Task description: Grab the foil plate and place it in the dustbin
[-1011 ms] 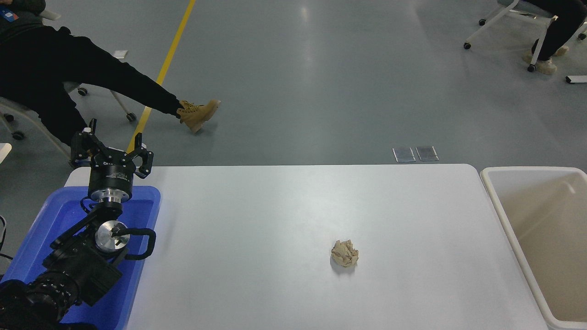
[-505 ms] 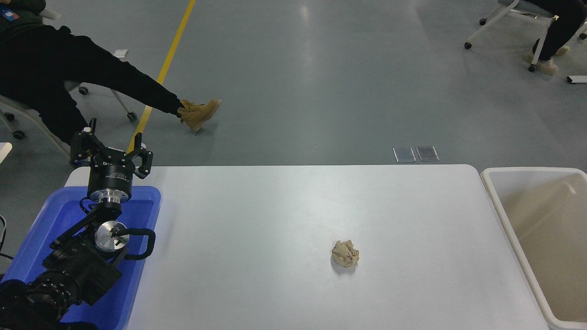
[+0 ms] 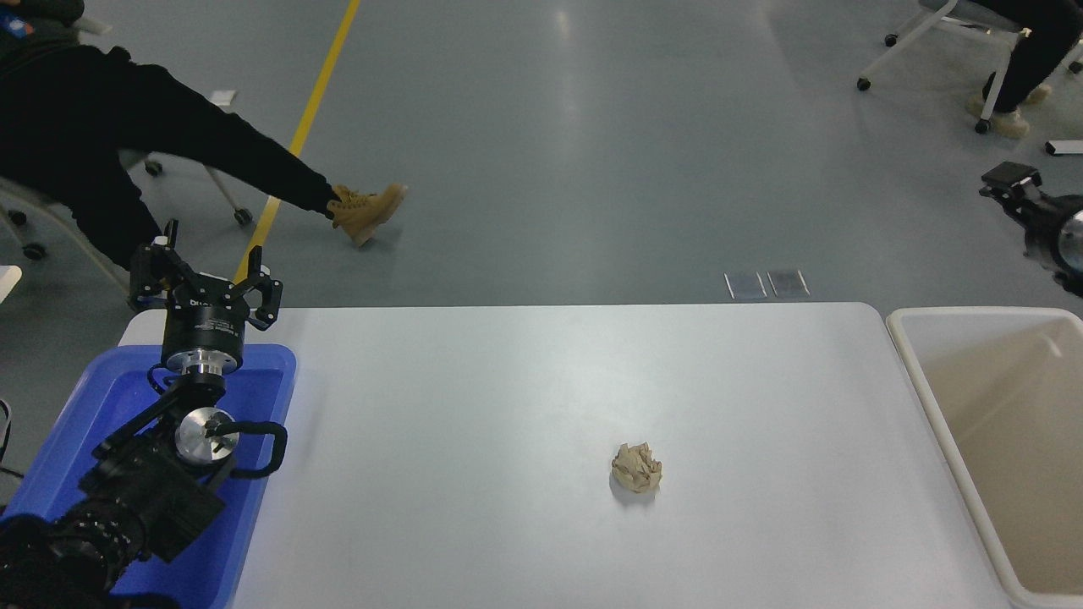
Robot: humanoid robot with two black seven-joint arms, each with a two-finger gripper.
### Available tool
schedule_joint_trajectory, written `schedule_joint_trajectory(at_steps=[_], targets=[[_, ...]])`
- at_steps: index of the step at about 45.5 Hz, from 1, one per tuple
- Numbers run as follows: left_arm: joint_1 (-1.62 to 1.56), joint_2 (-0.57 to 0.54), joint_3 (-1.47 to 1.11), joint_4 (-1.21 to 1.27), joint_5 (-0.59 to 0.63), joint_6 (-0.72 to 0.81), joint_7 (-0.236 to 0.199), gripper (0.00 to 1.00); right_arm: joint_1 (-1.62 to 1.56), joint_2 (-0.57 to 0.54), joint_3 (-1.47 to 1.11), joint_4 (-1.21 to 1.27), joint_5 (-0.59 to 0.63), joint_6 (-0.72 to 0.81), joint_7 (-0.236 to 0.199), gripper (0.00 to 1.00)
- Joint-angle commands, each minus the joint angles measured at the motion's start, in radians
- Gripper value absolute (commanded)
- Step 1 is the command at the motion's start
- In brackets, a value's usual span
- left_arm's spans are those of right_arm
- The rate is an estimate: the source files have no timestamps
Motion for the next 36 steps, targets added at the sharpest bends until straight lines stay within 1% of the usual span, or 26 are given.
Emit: schedule_joint_trajectory(at_steps=[1, 6, 10, 16, 26, 36], targets=[[0.0, 0.0, 0.0, 0.0, 0.0, 0.0, 0.0, 0.99, 0.352, 0.007, -0.261, 0.423, -0.025, -0.011, 0.002, 1.0], [0.0, 0.0, 0.0, 0.0, 0.0, 0.0, 0.0, 0.99, 0.541, 0.021, -0.435, 0.637, -0.028, -0.006, 0.006, 1.0], [0.0, 0.0, 0.0, 0.0, 0.0, 0.0, 0.0, 0.99, 0.633, 0.09, -0.522, 0.708, -0.031, 0.002, 0.008, 1.0], [0.0, 0.0, 0.0, 0.0, 0.0, 0.002, 0.0, 0.99, 0.653, 0.139, -0.571, 0.729, -0.04, 0.029, 0.009, 1.0], [0.0, 0.0, 0.0, 0.0, 0.0, 0.002, 0.0, 0.99, 0.737, 0.279, -0.601, 0.755, -0.044, 0.267, 0.011, 1.0], [0.0, 0.0, 0.0, 0.0, 0.0, 0.002, 0.0, 0.99, 0.783, 0.446, -0.568, 0.766, -0.022, 0.357, 0.048, 1.0]])
